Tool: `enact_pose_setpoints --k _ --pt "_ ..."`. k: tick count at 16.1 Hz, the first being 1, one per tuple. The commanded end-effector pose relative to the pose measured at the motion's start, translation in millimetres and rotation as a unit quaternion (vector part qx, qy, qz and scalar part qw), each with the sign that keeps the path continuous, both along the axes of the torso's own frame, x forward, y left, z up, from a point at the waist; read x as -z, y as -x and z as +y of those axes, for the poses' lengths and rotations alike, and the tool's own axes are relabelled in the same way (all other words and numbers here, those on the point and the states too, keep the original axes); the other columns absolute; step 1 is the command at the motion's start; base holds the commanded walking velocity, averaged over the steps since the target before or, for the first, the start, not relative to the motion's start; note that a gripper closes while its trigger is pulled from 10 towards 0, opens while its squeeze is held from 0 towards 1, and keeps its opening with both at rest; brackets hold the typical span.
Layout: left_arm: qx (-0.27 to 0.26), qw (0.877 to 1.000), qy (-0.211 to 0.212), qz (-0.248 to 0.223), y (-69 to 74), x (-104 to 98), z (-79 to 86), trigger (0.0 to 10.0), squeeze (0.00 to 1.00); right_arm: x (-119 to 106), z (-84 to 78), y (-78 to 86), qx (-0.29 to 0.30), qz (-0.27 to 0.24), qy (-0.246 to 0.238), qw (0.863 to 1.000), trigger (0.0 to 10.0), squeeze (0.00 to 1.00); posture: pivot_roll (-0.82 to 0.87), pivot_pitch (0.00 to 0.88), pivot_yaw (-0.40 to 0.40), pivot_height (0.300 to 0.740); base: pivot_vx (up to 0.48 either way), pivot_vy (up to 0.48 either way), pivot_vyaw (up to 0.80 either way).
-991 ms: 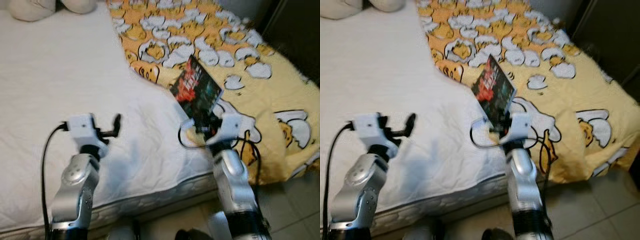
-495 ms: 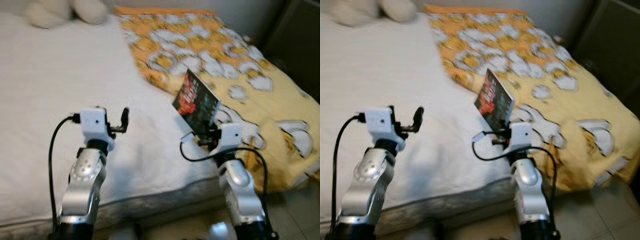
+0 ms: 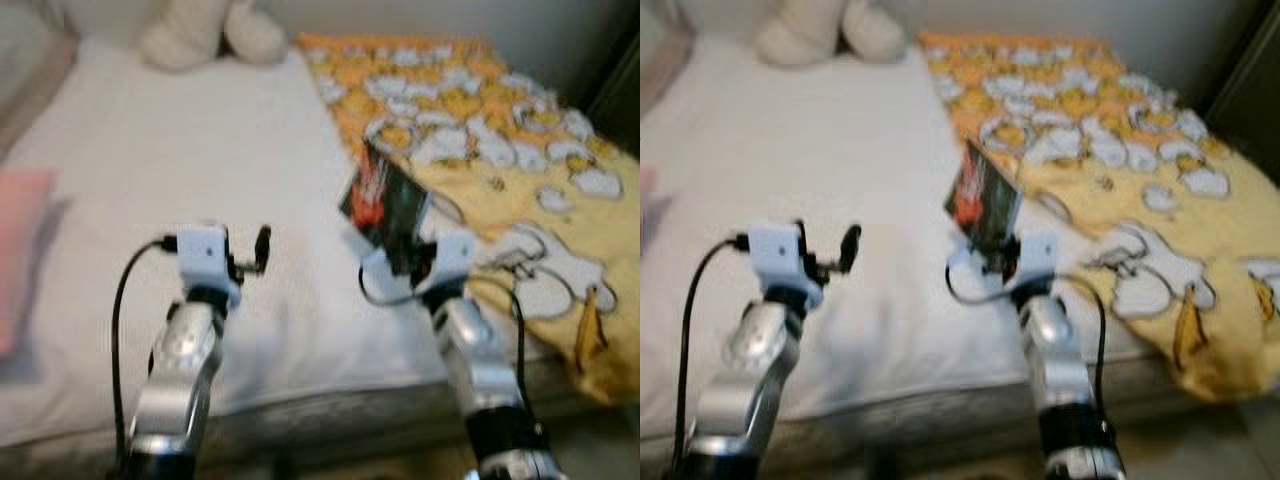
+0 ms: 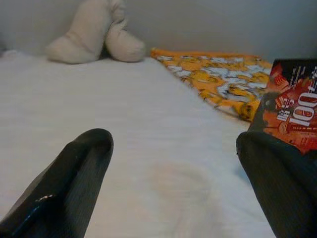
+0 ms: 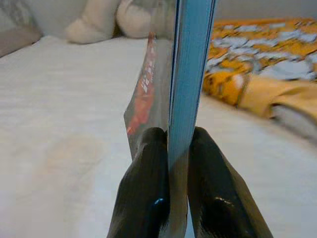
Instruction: Clean up the room
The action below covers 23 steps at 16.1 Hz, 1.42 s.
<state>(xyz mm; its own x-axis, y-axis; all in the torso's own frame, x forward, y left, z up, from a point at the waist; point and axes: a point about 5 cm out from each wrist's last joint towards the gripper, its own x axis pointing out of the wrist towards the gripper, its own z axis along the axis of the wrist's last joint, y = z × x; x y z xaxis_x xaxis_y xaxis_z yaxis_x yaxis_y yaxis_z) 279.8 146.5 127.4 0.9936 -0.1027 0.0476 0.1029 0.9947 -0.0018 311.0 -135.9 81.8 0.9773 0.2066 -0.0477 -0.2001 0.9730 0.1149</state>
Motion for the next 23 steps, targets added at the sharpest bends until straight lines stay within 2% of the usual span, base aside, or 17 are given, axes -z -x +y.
enact_pose_setpoints --k 1,6,11,16,23 --pt "0.005 1.000 -0.005 0.002 -0.2 0 0.6 10.0 0.00 -15 5.0 -9.2 -0.011 -0.025 -0.021 0.999 0.0 0.00 0.15 0.008 -0.049 0.732 0.000 0.000 0.60" --pt "0.008 1.000 -0.017 -0.003 0.2 -1 -5.4 10.0 0.00 -14 10.4 -13.1 -0.028 -0.024 -0.028 0.999 0.0 0.00 0.15 0.007 -0.049 0.732 0.000 0.000 0.60" --pt "-0.003 0.999 -0.031 -0.007 -6.7 -3 1.0 10.0 0.00 -16 8.6 -17.4 -0.017 -0.027 -0.037 0.999 0.0 0.00 0.15 0.007 -0.049 0.732 0.000 0.000 0.58" --pt "0.024 0.998 -0.049 -0.013 -12.6 -6 3.2 10.0 0.00 -15 10.8 -15.1 -0.017 -0.031 -0.021 0.999 0.0 0.00 0.14 0.006 -0.043 0.732 0.000 0.343 0.00" --pt "0.033 0.998 -0.053 -0.011 -16.4 -6 4.8 10.0 0.00 -13 9.4 -16.0 -0.010 -0.031 -0.017 0.999 0.0 0.00 0.15 0.000 -0.045 0.732 0.000 0.461 -0.59"
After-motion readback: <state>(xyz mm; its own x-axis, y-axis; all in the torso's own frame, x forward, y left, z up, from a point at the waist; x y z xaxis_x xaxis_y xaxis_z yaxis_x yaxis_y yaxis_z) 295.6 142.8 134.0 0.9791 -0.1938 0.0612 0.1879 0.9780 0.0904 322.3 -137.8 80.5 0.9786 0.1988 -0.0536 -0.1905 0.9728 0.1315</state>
